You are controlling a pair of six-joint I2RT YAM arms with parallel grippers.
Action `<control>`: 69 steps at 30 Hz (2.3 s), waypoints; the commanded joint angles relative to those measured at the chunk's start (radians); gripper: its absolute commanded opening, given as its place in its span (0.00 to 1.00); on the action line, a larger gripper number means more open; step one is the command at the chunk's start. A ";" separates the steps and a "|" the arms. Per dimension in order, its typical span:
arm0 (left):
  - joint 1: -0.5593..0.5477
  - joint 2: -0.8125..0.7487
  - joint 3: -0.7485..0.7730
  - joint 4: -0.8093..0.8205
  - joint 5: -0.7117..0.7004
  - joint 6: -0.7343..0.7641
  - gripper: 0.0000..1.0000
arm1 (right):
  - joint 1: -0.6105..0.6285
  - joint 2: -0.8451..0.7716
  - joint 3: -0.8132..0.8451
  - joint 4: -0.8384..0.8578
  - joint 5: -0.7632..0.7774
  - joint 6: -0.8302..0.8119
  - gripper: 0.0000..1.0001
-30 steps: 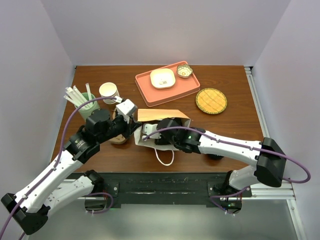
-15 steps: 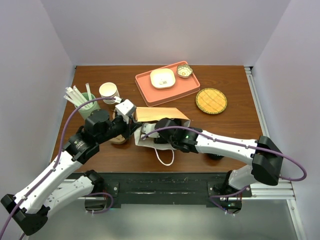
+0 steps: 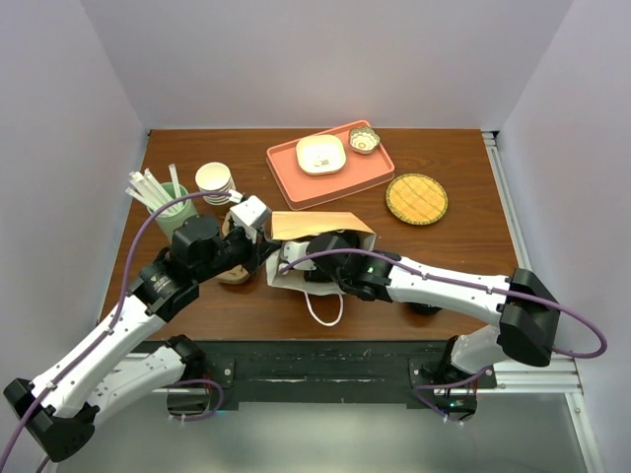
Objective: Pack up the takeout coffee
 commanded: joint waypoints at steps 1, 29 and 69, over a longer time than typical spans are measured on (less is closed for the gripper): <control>-0.016 0.007 0.007 0.052 0.001 -0.013 0.00 | -0.006 -0.061 0.003 0.025 0.037 0.024 0.37; -0.022 0.051 0.046 0.066 -0.060 0.002 0.00 | -0.006 -0.055 0.028 -0.115 0.054 0.037 0.37; -0.030 0.022 0.057 0.118 0.052 -0.013 0.00 | -0.020 0.020 0.008 0.029 0.080 0.037 0.37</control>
